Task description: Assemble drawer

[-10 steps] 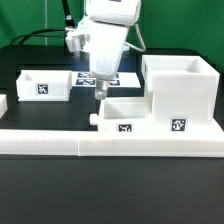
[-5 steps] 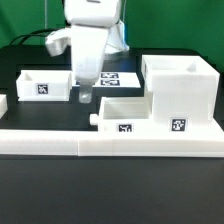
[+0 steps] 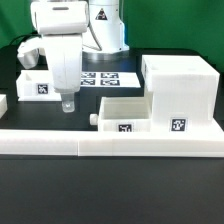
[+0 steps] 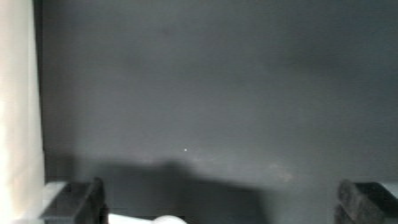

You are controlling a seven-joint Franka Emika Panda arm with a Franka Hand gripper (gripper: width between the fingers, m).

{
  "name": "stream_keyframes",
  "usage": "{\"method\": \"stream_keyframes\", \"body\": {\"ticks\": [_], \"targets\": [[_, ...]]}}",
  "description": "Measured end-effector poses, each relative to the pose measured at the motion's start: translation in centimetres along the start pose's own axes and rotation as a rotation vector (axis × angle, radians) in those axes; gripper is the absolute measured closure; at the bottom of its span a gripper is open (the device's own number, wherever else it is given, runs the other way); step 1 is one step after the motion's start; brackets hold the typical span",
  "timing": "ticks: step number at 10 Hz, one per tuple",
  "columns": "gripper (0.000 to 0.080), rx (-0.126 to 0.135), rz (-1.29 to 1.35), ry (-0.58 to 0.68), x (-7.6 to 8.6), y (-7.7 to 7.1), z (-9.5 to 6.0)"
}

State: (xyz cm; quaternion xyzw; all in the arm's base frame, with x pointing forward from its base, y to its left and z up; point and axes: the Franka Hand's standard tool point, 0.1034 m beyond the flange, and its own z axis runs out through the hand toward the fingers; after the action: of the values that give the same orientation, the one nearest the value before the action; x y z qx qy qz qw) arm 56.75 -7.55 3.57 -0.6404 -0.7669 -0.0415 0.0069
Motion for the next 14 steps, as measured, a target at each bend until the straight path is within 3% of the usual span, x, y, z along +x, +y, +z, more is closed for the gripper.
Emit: {"method": "stream_keyframes", "body": {"ticks": [5,10,14], "targets": [[0.0151,0.003,0.019,0.000,0.1,0.0,0.2],[0.0151,0.004,0.061,0.015,4.1,1.4,0.9],[0.0151,0.005,0.076,0.016,4.1,1.4,1.0]]}}
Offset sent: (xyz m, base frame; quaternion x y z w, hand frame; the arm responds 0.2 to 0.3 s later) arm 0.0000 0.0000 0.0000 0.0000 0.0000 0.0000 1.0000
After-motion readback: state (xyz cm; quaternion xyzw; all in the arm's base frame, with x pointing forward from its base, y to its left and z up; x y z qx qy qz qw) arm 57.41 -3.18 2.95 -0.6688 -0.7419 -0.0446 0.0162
